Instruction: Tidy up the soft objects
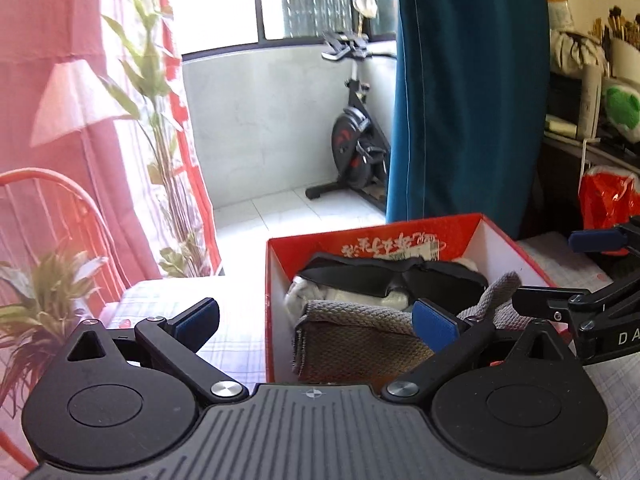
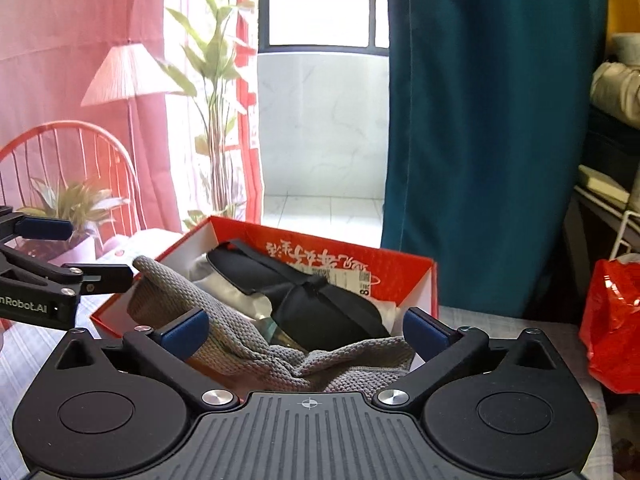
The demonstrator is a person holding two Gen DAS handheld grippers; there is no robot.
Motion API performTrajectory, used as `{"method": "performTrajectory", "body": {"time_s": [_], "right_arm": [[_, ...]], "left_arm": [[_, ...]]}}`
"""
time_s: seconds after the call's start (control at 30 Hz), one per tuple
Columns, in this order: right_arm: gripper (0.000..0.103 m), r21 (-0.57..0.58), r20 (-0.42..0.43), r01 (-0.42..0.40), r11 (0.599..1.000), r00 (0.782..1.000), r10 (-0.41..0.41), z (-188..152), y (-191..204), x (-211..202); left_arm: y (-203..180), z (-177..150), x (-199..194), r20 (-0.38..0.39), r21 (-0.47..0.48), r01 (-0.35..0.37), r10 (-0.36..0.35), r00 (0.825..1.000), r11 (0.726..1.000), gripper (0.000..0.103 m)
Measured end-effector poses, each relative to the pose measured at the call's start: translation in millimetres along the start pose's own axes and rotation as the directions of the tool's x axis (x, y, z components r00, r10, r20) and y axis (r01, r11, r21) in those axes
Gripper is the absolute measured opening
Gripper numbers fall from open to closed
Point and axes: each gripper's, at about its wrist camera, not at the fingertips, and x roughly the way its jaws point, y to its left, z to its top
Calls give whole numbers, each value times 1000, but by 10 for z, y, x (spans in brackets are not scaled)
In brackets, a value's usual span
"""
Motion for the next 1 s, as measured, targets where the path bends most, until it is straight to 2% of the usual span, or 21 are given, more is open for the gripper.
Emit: {"method": "performTrajectory", "body": {"time_s": [0.07, 0.13, 0.23, 0.37, 0.63, 0.83, 1.0], "right_arm": [[103, -3, 11, 2, 1000, 1000, -2, 1, 32, -98], [103, -4, 26, 0, 1000, 1000, 0, 2, 68, -207], [103, -1, 58, -1, 1000, 998, 1, 5, 126, -384], [103, 9, 104, 6, 1000, 995, -7, 37, 195, -683], [103, 36, 188, 70, 997, 979, -75, 185, 315, -1430], [103, 81, 233, 49, 995, 970, -67, 262, 332, -1946], [103, 45, 278, 82, 996, 956, -91, 223, 435, -2289]], "left_arm": [[32, 9, -96, -1, -29, 11, -11, 1000, 1000, 103], [47, 33, -170, -35, -57, 9, -11, 999, 998, 103], [41, 43, -324, -50, -65, 6, -9, 999, 998, 103], [-45, 62, -669, 17, -13, -61, 61, 998, 998, 103], [-78, 208, -1411, 132, -27, -52, 55, 990, 998, 103], [-133, 235, -1877, 207, -31, -77, 82, 975, 997, 103], [-225, 208, -2105, 219, 1, -79, 77, 973, 997, 103]]}}
